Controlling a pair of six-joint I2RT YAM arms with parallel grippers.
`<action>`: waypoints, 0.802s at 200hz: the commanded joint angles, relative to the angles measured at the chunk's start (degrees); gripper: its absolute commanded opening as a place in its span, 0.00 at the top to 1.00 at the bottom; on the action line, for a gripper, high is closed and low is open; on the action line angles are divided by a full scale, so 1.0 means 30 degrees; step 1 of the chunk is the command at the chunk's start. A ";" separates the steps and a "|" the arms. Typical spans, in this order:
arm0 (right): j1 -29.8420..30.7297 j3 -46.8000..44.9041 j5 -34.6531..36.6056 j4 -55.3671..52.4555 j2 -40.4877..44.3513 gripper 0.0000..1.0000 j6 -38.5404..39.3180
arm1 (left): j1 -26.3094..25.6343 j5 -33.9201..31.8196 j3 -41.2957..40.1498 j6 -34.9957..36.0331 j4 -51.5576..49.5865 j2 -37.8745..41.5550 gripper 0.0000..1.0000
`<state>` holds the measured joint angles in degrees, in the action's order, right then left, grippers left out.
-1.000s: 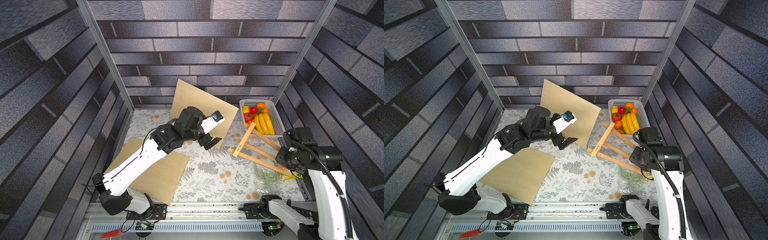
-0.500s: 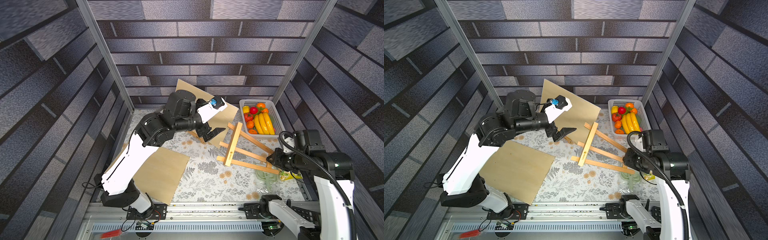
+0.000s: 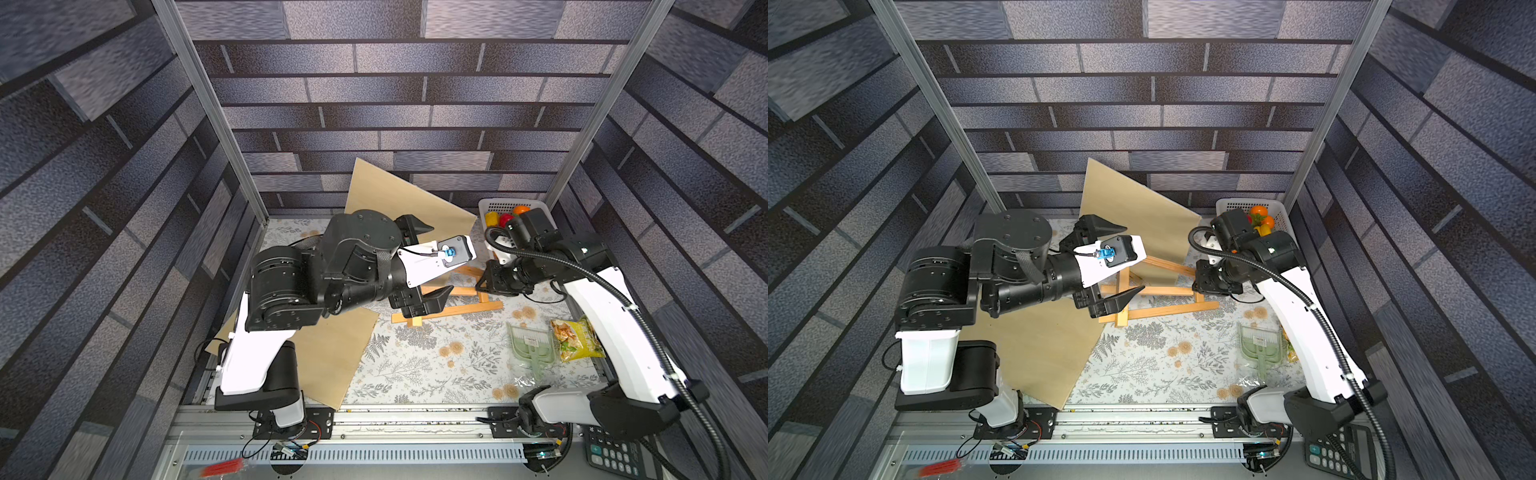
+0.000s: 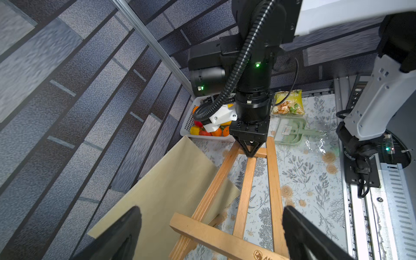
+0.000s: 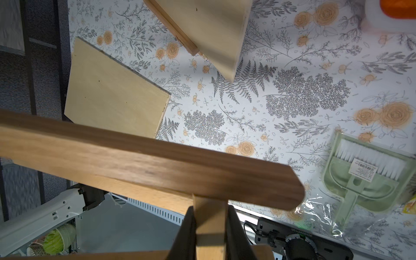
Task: Assemble the easel
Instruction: Pick up the easel at the center of the board.
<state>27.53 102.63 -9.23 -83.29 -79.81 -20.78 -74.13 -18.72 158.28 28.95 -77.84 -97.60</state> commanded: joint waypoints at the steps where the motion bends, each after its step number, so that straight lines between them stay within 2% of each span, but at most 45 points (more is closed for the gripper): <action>1: 0.0737 0.1767 0.0416 0.0398 -0.0937 1.00 -0.0240 | -0.0193 -0.3014 -0.0266 -0.0536 -0.0909 0.1358 0.03; 17: 0.1084 0.3254 0.0547 -0.0329 -0.2591 1.00 0.0136 | -0.0164 -0.1792 -0.1349 -0.2092 -0.3249 0.1357 0.03; 48: 0.1776 0.8112 0.1531 -0.2892 -0.6347 1.00 0.0707 | 0.0431 0.0930 -0.2222 -0.5342 -0.7796 -0.0020 0.07; 56: 0.1813 0.9089 0.1394 -0.3135 -0.6981 1.00 0.0723 | 0.1146 0.2012 -0.2534 -0.6085 -0.8574 -0.0172 0.12; 69: 0.1925 1.0451 0.1303 -0.3281 -0.7761 1.00 0.0836 | 0.2036 0.2831 -0.4636 -0.6839 -0.8522 0.0480 0.19; 86: 0.2164 1.2397 0.1756 -0.4233 -0.8954 1.00 0.1139 | 0.2349 0.1178 -0.7485 -0.7631 -0.7379 0.1669 0.19; 98: 0.2400 1.3624 0.2467 -0.4950 -0.9640 1.00 0.1242 | 0.3232 0.0680 -0.7682 -0.9142 -0.6787 0.2141 0.18; 111: 0.2584 1.4128 0.3560 -0.5293 -0.9958 1.00 0.0991 | 0.4693 -0.0128 -0.7001 -1.1949 -0.6519 0.2332 0.19; 134: 0.2775 1.3412 0.4887 -0.4569 -0.9569 1.00 0.0330 | 0.7067 0.0419 -0.6309 -1.7584 -0.6919 0.2634 0.21; 160: 0.3180 1.3471 0.5442 -0.4065 -0.9764 1.00 0.0125 | 0.8187 0.1194 -0.8001 -2.0713 -0.6526 0.3432 0.21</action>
<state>35.94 142.02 4.29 -92.31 -110.10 -18.48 -51.18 -16.34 136.77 -17.19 -91.00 -90.80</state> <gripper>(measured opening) 0.184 0.789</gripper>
